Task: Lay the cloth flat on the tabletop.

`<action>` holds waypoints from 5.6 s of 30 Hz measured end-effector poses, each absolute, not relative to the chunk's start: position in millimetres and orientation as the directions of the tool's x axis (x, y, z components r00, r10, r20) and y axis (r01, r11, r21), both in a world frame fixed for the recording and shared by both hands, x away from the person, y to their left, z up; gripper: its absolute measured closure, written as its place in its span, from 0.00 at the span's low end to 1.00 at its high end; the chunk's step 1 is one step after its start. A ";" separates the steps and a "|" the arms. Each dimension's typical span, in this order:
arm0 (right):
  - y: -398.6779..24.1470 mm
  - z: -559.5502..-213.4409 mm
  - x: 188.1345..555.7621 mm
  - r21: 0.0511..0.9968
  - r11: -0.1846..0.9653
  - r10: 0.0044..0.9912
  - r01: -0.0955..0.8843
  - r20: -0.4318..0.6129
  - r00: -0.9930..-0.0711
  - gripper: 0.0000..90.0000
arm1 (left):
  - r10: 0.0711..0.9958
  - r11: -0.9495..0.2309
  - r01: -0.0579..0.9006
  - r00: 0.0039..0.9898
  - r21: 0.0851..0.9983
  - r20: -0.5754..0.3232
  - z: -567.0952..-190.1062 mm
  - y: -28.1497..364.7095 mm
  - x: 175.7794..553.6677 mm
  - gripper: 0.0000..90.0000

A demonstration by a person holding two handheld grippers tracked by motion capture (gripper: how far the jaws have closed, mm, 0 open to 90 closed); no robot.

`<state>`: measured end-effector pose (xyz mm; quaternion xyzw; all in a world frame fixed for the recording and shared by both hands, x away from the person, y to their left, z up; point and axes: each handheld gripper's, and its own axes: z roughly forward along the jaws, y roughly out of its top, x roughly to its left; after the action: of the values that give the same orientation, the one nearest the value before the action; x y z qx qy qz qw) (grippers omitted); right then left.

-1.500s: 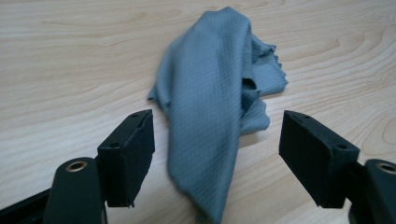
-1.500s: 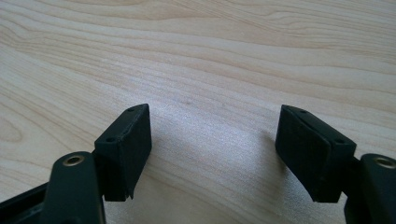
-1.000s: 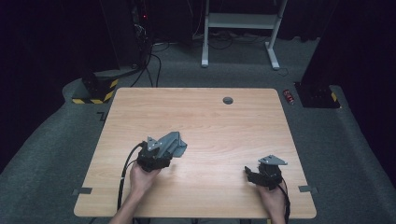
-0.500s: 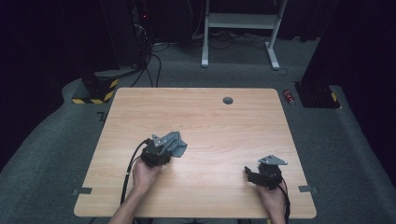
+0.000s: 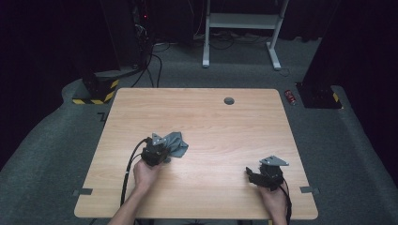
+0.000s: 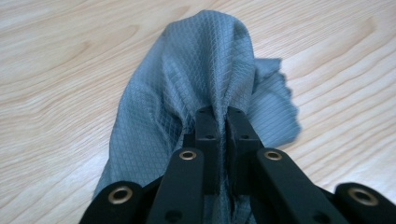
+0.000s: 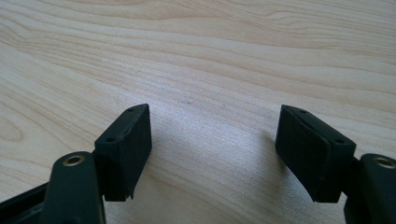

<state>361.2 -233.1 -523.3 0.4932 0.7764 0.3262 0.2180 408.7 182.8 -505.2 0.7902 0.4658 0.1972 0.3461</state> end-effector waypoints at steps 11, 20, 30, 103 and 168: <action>-233.1 -523.3 361.1 0.721 0.302 0.907 0.623 -0.017 -0.420 0.30 | 0.839 -0.314 0.558 0.542 0.768 -0.051 -487.1 170.4 405.0 0.95; -232.9 -523.3 360.9 0.721 0.302 0.907 0.624 -0.016 -0.421 0.30 | 0.794 -0.330 0.520 0.605 0.788 -0.067 -472.7 149.2 405.6 0.95; -232.9 -523.3 361.1 0.722 0.301 0.907 0.623 -0.016 -0.420 0.30 | 0.746 -0.333 0.521 0.656 0.786 -0.119 -474.5 127.9 404.6 0.94; -144.7 -497.3 365.0 0.777 0.412 0.693 0.476 0.071 -0.717 0.77 | 0.839 -0.307 0.564 0.541 0.766 -0.062 -526.3 154.2 349.4 0.43; -130.0 -499.9 371.4 0.730 0.452 0.705 0.512 0.059 -0.707 0.59 | 0.817 -0.276 0.590 0.560 0.759 -0.139 -501.4 179.9 342.8 0.68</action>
<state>371.4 -130.0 -499.9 0.3610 0.8425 0.3789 0.1274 342.8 179.9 -501.4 0.7861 0.4475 0.1408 0.4025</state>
